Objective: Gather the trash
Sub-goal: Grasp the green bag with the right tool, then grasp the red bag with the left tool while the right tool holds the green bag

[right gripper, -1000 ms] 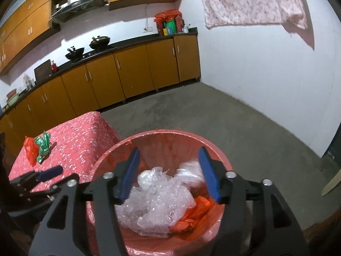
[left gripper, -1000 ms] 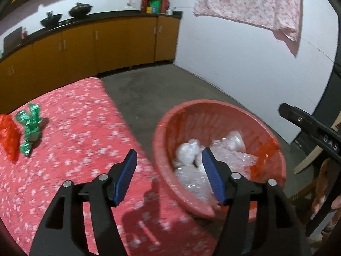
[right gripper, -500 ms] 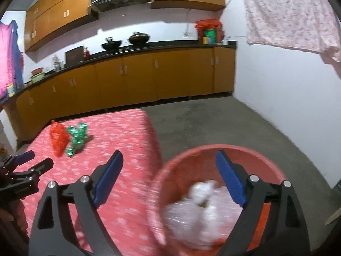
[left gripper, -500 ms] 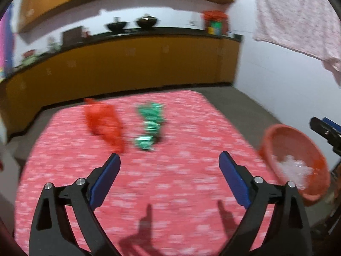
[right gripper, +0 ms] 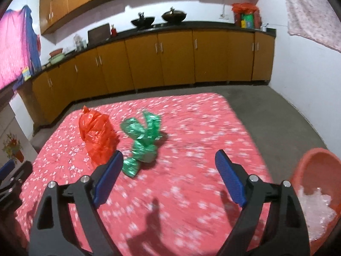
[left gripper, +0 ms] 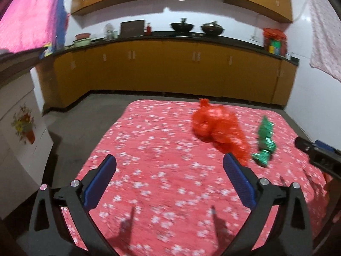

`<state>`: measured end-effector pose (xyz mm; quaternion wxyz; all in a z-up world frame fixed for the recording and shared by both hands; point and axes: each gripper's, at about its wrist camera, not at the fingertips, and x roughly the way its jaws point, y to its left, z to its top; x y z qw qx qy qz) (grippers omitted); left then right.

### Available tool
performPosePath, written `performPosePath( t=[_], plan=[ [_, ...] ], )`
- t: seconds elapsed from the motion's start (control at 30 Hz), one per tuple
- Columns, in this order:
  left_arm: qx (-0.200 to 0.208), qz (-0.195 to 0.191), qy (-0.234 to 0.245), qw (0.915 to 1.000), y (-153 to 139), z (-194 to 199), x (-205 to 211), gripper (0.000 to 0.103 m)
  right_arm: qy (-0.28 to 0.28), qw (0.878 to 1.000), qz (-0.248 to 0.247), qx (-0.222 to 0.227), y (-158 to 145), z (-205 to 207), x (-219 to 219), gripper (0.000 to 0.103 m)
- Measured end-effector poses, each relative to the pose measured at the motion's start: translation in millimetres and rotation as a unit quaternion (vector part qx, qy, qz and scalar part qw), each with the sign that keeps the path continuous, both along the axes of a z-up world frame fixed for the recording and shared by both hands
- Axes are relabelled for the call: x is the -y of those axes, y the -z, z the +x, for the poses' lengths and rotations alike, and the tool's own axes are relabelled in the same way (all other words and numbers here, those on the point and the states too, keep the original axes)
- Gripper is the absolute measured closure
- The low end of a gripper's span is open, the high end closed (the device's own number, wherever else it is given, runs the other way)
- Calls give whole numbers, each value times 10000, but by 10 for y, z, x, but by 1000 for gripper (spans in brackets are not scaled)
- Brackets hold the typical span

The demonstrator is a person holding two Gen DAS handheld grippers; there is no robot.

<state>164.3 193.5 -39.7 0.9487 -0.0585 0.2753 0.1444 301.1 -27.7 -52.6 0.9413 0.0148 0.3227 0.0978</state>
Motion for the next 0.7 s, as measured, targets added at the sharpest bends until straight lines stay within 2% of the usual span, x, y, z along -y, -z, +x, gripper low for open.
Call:
performPosePath(
  t=[0.07, 0.13, 0.3, 0.4, 0.47, 0.5, 0.7],
  plan=[
    [-3, -63, -101, 9999, 26, 45, -93, 4, -68, 9998, -115, -127, 77, 139, -192, 28],
    [0, -97, -156, 9998, 47, 76, -144, 4, -124, 9992, -237, -284, 150, 263, -339, 33],
    [-44, -136, -203, 9997, 72, 164, -203, 4, 14, 9971, -505, -570, 280, 531, -511, 38],
    [-42, -195, -147, 9997, 54, 199, -201, 4, 24, 9954, -541, -795, 344, 649, -503, 47],
    [-61, -221, -59, 9997, 39, 256, -163, 4, -35, 9935, -589, -970, 406, 692, -472, 66],
    [-66, -232, -2, 9997, 37, 282, -136, 4, -62, 9926, -612, -1051, 432, 693, -435, 69],
    [-78, -349, 453, 9983, 11, 541, 212, 2, 78, 9951, -567, -809, 368, 490, -32, 71]
  ],
)
